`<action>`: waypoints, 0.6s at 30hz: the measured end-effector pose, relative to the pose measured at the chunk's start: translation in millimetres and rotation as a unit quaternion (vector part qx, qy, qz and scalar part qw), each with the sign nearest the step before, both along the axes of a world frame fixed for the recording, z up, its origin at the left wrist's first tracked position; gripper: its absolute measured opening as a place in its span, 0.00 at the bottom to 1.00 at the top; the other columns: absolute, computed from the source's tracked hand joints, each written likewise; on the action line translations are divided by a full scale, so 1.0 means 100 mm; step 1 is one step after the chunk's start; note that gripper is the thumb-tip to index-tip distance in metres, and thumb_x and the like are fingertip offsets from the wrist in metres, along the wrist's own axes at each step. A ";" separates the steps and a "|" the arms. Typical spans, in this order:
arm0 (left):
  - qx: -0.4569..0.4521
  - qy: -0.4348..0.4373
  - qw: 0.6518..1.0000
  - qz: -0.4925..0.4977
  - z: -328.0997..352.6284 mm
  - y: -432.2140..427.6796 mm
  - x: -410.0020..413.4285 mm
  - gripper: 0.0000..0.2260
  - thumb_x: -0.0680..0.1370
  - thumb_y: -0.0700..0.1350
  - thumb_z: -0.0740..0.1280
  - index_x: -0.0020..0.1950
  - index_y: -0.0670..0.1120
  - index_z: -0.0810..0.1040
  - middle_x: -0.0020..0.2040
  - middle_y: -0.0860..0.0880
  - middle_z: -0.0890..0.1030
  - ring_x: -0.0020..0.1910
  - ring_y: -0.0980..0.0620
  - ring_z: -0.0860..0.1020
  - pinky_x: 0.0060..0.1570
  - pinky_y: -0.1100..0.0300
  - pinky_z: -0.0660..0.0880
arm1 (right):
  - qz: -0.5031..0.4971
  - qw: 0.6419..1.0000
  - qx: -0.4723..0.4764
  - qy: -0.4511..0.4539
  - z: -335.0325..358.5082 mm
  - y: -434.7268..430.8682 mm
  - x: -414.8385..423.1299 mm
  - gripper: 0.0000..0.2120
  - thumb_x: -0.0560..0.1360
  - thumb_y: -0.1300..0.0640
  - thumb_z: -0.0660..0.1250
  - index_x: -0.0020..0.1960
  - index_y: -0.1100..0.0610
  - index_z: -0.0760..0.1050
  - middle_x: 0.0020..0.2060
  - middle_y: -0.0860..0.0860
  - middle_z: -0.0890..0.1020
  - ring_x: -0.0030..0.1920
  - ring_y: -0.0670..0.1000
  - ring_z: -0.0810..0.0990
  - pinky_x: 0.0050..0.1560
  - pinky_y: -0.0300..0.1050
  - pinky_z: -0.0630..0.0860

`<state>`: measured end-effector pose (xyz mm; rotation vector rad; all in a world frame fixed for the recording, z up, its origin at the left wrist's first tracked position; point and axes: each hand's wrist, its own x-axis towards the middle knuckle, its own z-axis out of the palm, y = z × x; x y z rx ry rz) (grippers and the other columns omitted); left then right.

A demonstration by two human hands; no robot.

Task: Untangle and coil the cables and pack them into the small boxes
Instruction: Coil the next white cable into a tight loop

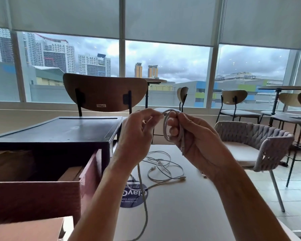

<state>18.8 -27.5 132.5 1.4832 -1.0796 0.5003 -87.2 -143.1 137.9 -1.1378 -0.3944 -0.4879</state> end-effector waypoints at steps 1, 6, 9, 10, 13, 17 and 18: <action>0.017 -0.001 1.000 0.002 0.00 0.01 -0.01 0.07 0.81 0.44 0.67 0.54 0.51 0.84 0.38 0.60 0.81 0.28 0.63 0.73 0.30 0.74 0.66 | 0.010 1.000 0.019 -0.008 0.00 0.00 0.00 0.15 0.79 0.61 0.57 0.48 0.66 0.81 0.37 0.56 0.84 0.31 0.47 0.80 0.36 0.37 0.79; 0.123 0.004 0.992 0.012 -0.06 0.01 0.00 0.16 0.80 0.42 0.67 0.67 0.55 0.77 0.45 0.62 0.78 0.44 0.65 0.78 0.41 0.73 0.71 | 0.017 0.993 0.110 -0.031 0.00 -0.07 0.02 0.15 0.78 0.63 0.58 0.47 0.66 0.83 0.43 0.56 0.85 0.29 0.45 0.78 0.36 0.38 0.79; 0.204 -0.027 0.979 0.010 -0.11 0.01 -0.01 0.21 0.80 0.38 0.67 0.71 0.53 0.74 0.45 0.58 0.79 0.42 0.65 0.78 0.40 0.75 0.75 | 0.014 0.987 0.152 -0.052 0.03 -0.12 0.00 0.14 0.78 0.65 0.56 0.52 0.68 0.80 0.48 0.58 0.85 0.31 0.45 0.77 0.38 0.38 0.79; 0.221 -0.043 0.974 0.015 -0.12 0.01 -0.02 0.21 0.80 0.36 0.66 0.71 0.51 0.74 0.44 0.58 0.80 0.41 0.66 0.78 0.42 0.75 0.75 | 0.015 0.985 0.161 -0.060 0.04 -0.14 -0.01 0.14 0.78 0.66 0.56 0.56 0.69 0.77 0.50 0.58 0.84 0.33 0.45 0.78 0.39 0.38 0.79; 0.227 -0.074 0.971 0.031 -0.15 -0.03 -0.07 0.17 0.79 0.35 0.67 0.67 0.47 0.78 0.45 0.55 0.84 0.42 0.66 0.80 0.48 0.69 0.79 | -0.006 0.982 0.170 -0.077 0.06 -0.17 -0.03 0.17 0.77 0.67 0.56 0.63 0.71 0.72 0.54 0.60 0.83 0.38 0.48 0.81 0.43 0.38 0.81; 0.239 -0.072 0.968 0.038 -0.15 -0.10 -0.16 0.14 0.77 0.32 0.69 0.58 0.47 0.83 0.49 0.50 0.85 0.41 0.66 0.80 0.46 0.72 0.78 | -0.116 0.980 0.144 -0.078 0.05 -0.16 -0.01 0.15 0.79 0.68 0.56 0.63 0.69 0.73 0.53 0.57 0.85 0.42 0.49 0.84 0.47 0.39 0.81; 0.248 -0.071 0.965 0.040 -0.15 -0.11 -0.19 0.13 0.77 0.32 0.69 0.55 0.48 0.84 0.48 0.50 0.85 0.42 0.64 0.80 0.47 0.67 0.80 | -0.149 0.976 0.138 -0.074 0.04 -0.15 -0.01 0.13 0.80 0.68 0.56 0.62 0.68 0.73 0.51 0.57 0.85 0.43 0.49 0.85 0.47 0.39 0.81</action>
